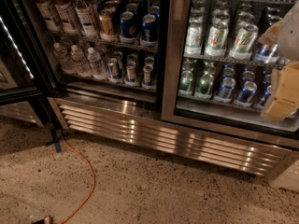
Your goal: Open right fridge door
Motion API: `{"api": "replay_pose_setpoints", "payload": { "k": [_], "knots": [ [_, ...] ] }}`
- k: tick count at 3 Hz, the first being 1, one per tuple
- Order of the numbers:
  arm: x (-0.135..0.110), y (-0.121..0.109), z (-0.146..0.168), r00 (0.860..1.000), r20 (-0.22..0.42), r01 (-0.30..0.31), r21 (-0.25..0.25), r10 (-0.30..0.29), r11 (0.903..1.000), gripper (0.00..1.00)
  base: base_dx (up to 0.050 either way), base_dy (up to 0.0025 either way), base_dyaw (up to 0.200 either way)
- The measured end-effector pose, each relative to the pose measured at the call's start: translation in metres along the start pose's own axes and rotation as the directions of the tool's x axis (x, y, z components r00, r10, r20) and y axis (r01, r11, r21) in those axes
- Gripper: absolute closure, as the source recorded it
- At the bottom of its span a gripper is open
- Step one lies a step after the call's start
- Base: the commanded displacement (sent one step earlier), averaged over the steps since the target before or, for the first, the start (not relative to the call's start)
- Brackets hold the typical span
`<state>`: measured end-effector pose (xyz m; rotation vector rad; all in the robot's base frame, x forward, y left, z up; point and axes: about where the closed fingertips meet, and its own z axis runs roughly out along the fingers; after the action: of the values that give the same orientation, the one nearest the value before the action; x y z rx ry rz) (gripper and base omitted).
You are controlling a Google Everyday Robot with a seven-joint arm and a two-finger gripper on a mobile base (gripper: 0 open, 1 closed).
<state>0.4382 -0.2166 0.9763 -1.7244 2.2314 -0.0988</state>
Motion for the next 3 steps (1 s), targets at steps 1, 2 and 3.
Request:
{"api": "replay_pose_setpoints", "payload": {
  "k": [1, 2, 3],
  "knots": [
    [0.0000, 0.0000, 0.0000, 1.000, 0.000, 0.000, 0.000, 0.000, 1.0000, 0.00, 0.050, 0.00000, 0.000],
    [0.0000, 0.0000, 0.0000, 1.000, 0.000, 0.000, 0.000, 0.000, 1.0000, 0.00, 0.000, 0.00000, 0.000],
    [-0.0091, -0.0005, 0.0006, 0.995, 0.097, 0.031, -0.002, -0.031, 0.9995, 0.00, 0.000, 0.00000, 0.000]
  ]
}}
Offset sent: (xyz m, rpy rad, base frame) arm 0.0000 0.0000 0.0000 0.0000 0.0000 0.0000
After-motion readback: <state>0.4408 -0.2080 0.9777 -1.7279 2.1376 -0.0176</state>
